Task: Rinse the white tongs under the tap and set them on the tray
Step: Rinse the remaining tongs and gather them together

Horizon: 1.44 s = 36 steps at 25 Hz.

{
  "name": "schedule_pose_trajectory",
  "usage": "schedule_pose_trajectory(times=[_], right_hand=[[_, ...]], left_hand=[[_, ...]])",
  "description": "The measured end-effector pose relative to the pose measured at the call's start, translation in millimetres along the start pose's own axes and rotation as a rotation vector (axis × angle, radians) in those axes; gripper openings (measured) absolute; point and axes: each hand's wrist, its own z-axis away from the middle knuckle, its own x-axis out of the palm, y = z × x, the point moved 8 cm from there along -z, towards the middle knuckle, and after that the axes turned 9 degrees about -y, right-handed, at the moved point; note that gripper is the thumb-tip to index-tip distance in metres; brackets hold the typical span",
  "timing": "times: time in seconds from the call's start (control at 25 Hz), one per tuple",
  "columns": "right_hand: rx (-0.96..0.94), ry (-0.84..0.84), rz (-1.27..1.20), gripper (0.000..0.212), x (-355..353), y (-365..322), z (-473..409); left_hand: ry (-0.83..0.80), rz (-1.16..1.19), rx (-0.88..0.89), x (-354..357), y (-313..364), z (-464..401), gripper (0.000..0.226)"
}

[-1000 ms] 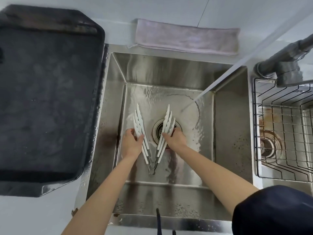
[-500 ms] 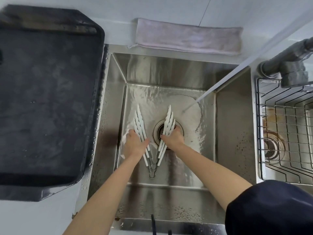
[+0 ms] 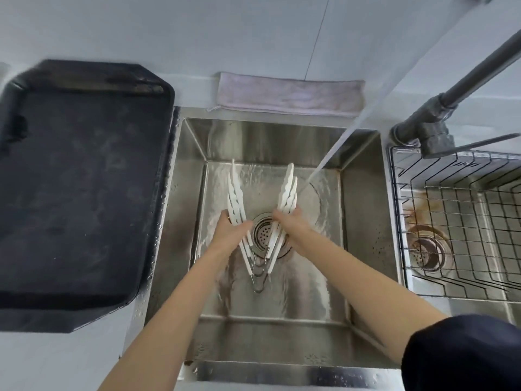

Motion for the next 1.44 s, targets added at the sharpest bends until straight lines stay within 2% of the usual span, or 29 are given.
schedule_pose_trajectory(times=[0.12,0.2,0.28,0.44,0.64,0.8,0.92,1.04,1.12,1.28,1.36,1.44], right_hand=[[-0.099,-0.041,-0.149,0.004,-23,-30,21],[-0.173,-0.072,-0.226,0.012,-38,-50,37],[-0.218,-0.111,-0.284,0.004,-49,-65,52],[-0.312,-0.220,-0.290,0.023,-62,-93,76],[-0.477,-0.280,-0.318,0.006,-64,-120,103],[-0.570,-0.241,-0.146,0.012,-63,-119,116],[-0.649,-0.151,-0.014,0.011,-67,-119,124],[-0.665,-0.120,0.044,0.019,-72,-114,128],[-0.649,-0.125,0.006,0.020,-77,-106,126],[-0.577,-0.019,-0.164,0.019,-100,-88,113],[-0.558,0.017,-0.231,0.023,-108,-85,111],[-0.569,0.029,-0.287,0.019,-115,-87,112]], left_hand=[[-0.122,0.056,0.115,14,39,8,0.041],[-0.192,0.120,0.199,24,64,17,0.024],[-0.233,0.216,0.254,33,85,28,0.012],[-0.298,0.315,0.332,42,111,47,0.015],[-0.366,0.389,0.344,45,121,64,0.028],[-0.399,0.442,0.311,50,112,66,0.038],[-0.432,0.441,0.282,58,102,68,0.035],[-0.435,0.412,0.272,64,96,68,0.023],[-0.395,0.359,0.273,66,98,69,0.012],[-0.348,0.170,0.335,78,120,78,0.028],[-0.342,0.184,0.398,85,140,81,0.026],[-0.298,0.253,0.473,88,162,83,0.017]])
